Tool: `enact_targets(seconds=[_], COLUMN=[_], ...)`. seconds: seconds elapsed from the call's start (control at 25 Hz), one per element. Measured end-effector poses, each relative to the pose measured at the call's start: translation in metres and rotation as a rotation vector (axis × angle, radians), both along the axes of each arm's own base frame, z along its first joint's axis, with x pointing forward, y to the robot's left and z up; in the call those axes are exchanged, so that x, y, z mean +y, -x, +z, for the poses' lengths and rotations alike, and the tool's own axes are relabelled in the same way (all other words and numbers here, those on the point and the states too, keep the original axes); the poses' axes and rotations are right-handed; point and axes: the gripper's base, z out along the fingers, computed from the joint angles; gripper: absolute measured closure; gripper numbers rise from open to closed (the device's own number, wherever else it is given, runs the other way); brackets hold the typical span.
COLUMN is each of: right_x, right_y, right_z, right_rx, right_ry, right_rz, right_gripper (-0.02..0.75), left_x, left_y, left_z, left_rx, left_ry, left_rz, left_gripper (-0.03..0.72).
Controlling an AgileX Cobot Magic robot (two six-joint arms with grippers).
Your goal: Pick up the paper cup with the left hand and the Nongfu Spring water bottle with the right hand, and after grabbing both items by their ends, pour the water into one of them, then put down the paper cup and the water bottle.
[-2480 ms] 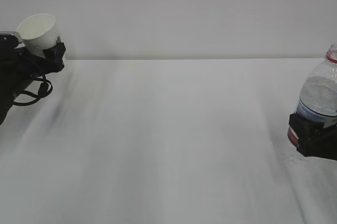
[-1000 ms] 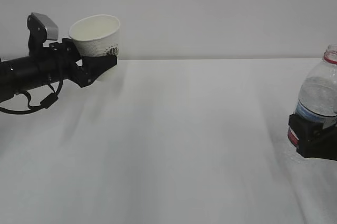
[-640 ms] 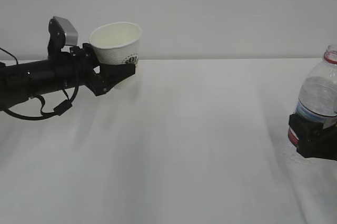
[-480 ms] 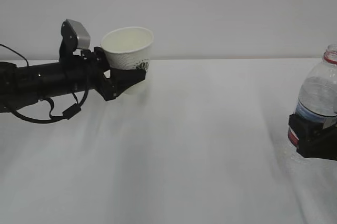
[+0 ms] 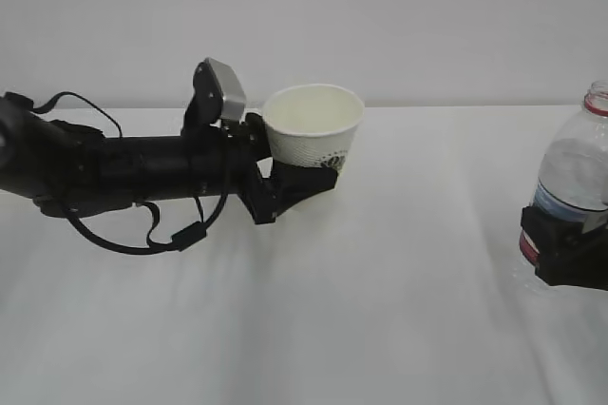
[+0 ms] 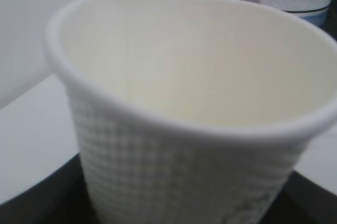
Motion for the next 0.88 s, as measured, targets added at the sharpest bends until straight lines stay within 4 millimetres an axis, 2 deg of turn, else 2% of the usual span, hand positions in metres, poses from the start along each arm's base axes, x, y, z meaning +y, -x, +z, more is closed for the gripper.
enact_targets(seconds=[0.24, 0.88], right_x=[0.000, 0.000], right_y=[0.000, 0.000], right_z=[0.000, 0.000], right_rx=[0.000, 0.000], right_ry=[0.000, 0.000], right_rz=[0.000, 0.000], right_gripper=[0.235, 0.235], left_x=[-0.029, -0.072], left_y=[0.019, 0.053], left_z=[-0.002, -0.002], left_rx=[0.006, 0.014], left_ry=[-0.026, -0.018], left_rz=[-0.073, -0.186], left_gripper=[0.146, 0.146])
